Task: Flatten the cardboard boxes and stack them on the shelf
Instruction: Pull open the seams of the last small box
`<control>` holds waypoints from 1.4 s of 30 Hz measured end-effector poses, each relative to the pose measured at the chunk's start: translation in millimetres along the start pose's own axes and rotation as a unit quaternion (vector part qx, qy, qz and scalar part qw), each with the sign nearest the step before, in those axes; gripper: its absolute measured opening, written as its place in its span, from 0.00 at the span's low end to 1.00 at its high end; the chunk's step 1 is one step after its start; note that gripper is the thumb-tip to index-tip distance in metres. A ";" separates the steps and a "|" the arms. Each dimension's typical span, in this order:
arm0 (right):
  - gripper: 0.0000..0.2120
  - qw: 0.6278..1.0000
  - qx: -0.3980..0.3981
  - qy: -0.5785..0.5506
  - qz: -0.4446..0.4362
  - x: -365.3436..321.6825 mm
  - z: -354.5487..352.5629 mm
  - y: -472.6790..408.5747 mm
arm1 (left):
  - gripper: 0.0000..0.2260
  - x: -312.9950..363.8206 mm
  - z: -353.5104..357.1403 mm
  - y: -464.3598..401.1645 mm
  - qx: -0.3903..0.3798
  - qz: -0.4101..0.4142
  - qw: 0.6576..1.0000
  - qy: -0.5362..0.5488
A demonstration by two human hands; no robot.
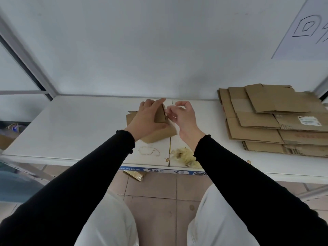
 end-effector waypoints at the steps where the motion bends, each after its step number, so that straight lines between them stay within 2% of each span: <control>1: 0.09 1.000 -0.009 0.014 -0.020 -5.0 3.1 1.1 | 0.40 0.8 -2.1 2.1 0.022 -0.009 0.999 0.030; 3: 0.08 0.993 -0.019 0.086 -0.073 -10.7 13.9 2.7 | 0.39 0.1 -5.7 7.9 0.059 -0.031 0.993 0.094; 5: 0.08 0.988 -0.011 0.126 -0.083 -10.1 22.8 3.1 | 0.36 -4.3 -6.2 16.3 0.088 -0.039 0.987 0.125; 10: 0.06 0.996 0.053 0.040 0.059 -2.0 24.3 2.4 | 0.34 -17.2 4.3 41.0 0.133 -0.054 0.976 0.162; 13: 0.04 0.995 0.091 0.045 0.024 0.9 21.4 1.7 | 0.33 -21.4 8.6 47.0 0.141 -0.055 0.973 0.172; 16: 0.07 0.990 0.131 0.047 -0.007 -0.4 20.3 -2.0 | 0.33 -26.2 9.4 48.9 0.139 -0.051 0.974 0.170; 19: 0.10 0.977 0.210 0.017 -0.021 -7.0 7.3 -16.2 | 0.31 -42.7 6.4 55.6 0.157 -0.069 0.968 0.182; 21: 0.10 0.979 0.189 0.053 -0.051 -8.2 2.2 -21.3 | 0.32 -53.8 3.8 59.7 0.148 -0.075 0.970 0.180; 23: 0.14 0.973 0.116 0.153 -0.126 -3.2 8.4 -17.8 | 0.32 -60.7 3.2 60.5 0.139 -0.075 0.973 0.171; 25: 0.14 0.940 0.067 0.246 -0.226 3.1 18.9 -9.5 | 0.33 -64.6 4.0 59.6 0.130 -0.071 0.975 0.163; 27: 0.09 0.887 0.024 0.336 -0.315 8.8 28.2 -5.2 | 0.32 -70.2 4.7 59.5 0.115 -0.061 0.981 0.144; 31: 0.11 0.750 -0.074 0.512 -0.411 27.2 33.3 -5.7 | 0.31 -80.6 3.8 58.2 0.098 -0.056 0.987 0.115; 33: 0.14 0.712 -0.108 0.533 -0.445 34.0 31.8 -5.3 | 0.31 -81.6 4.4 55.7 0.093 -0.058 0.987 0.118; 36: 0.17 0.693 -0.128 0.538 -0.462 32.8 31.0 -1.5 | 0.31 -86.0 5.7 52.7 0.086 -0.071 0.984 0.140; 40: 0.18 0.649 -0.086 0.586 -0.477 36.5 40.3 -4.6 | 0.33 -87.8 5.5 49.5 0.087 -0.081 0.980 0.163; 41: 0.19 0.652 -0.078 0.590 -0.470 37.0 44.6 -6.0 | 0.33 -87.8 5.1 49.2 0.087 -0.085 0.978 0.167; 42: 0.20 0.676 -0.072 0.576 -0.454 35.7 48.9 -6.7 | 0.34 -88.0 4.6 49.2 0.087 -0.090 0.977 0.172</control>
Point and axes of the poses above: each hand's wrist, its own y-axis away from the middle knuckle, its own z-axis out of the palm, x = y × z, the point moved 2 cm from there along -y, towards the middle knuckle, and after that the axes turned 11 degrees about x, right-handed, at the moved point
